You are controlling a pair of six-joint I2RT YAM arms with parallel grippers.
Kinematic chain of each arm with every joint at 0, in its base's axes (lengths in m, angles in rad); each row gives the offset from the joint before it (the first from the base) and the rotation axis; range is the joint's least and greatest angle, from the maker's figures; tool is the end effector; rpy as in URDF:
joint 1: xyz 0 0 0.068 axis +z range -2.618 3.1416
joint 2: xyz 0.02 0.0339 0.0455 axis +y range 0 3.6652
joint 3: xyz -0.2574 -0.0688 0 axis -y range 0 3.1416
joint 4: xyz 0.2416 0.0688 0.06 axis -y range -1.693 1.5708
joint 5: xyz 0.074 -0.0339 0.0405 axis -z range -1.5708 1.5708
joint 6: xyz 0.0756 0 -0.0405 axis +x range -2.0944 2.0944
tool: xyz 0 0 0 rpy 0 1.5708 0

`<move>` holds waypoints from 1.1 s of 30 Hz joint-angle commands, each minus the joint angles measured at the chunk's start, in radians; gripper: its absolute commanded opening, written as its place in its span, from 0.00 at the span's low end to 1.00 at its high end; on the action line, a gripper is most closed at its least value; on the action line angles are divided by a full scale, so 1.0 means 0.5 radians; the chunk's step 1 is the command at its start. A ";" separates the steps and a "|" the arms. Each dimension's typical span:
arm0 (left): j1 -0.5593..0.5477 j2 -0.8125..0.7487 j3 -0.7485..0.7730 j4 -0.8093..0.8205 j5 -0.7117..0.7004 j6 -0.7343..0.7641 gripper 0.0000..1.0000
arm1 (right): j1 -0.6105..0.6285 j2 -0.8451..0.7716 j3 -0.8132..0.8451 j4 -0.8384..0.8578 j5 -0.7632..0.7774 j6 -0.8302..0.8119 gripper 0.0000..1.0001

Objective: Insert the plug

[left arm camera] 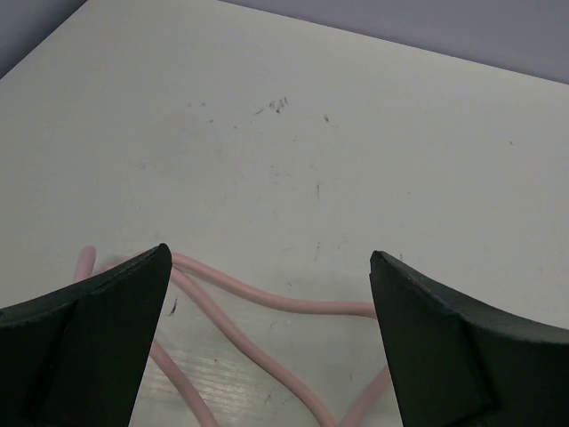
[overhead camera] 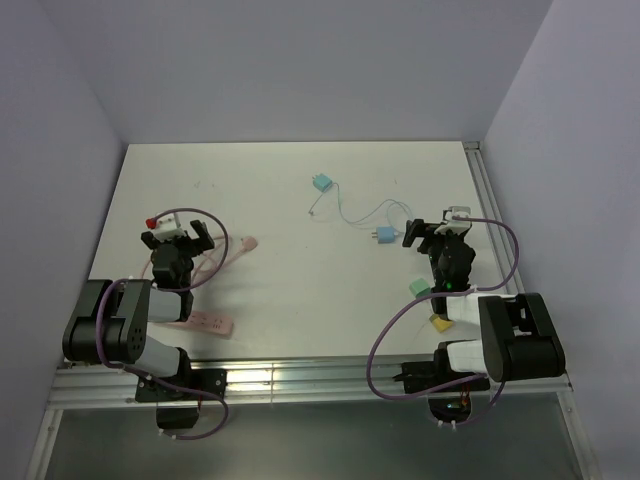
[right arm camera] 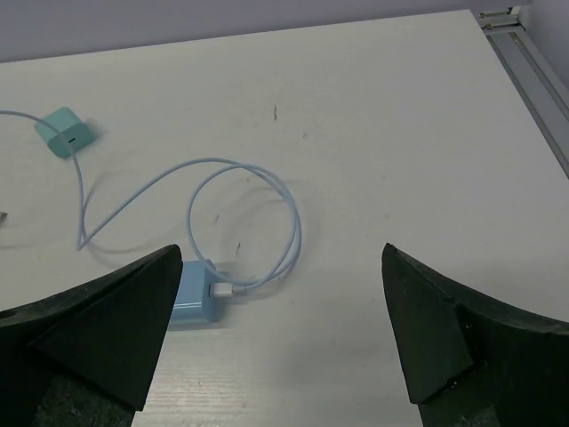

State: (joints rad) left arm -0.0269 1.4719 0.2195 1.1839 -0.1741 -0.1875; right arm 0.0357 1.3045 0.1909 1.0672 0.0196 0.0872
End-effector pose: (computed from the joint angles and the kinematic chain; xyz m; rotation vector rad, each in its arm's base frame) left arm 0.2756 0.0057 0.1488 -0.2636 1.6170 -0.0215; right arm 0.2621 0.0079 0.1646 0.0568 1.6168 0.0790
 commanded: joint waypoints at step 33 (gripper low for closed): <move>-0.244 -1.520 0.259 -1.689 -0.252 -1.194 1.00 | 0.002 -0.887 0.259 -1.235 0.044 0.151 1.00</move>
State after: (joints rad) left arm -0.1463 0.7315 0.2737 0.6487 -0.2157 -0.5156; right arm 0.0364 0.9131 0.2893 0.6140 0.0208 0.1230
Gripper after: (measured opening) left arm 0.995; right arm 0.999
